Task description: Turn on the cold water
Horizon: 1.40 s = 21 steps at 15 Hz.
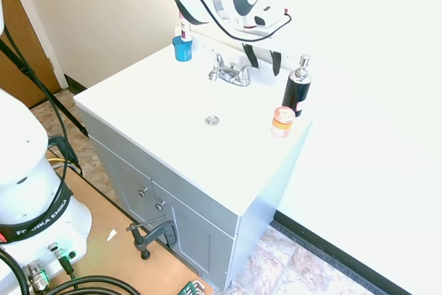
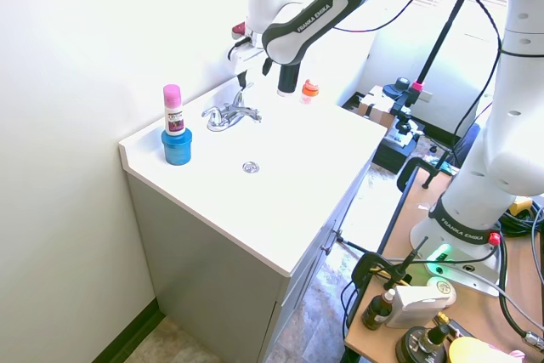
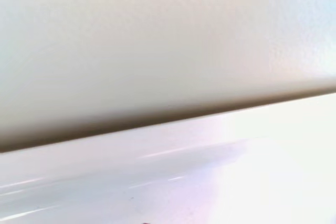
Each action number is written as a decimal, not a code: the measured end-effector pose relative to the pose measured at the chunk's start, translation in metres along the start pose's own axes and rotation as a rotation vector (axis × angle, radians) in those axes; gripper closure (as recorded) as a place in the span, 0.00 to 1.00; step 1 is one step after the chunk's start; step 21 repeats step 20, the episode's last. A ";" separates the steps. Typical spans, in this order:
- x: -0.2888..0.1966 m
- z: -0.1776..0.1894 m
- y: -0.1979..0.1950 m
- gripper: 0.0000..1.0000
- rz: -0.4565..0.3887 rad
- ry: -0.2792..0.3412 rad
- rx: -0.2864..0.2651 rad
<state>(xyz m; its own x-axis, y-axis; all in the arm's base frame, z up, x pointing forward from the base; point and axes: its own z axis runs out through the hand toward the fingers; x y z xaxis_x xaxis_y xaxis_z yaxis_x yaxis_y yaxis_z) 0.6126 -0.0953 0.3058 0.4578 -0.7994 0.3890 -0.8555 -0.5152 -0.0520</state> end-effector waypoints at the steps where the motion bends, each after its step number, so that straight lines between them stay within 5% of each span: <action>1: -0.001 0.001 0.001 0.00 -0.001 -0.004 -0.009; 10: -0.022 -0.003 0.016 0.00 -0.036 -0.097 -0.103; 21: -0.066 -0.115 0.041 0.00 -0.064 -0.258 -0.045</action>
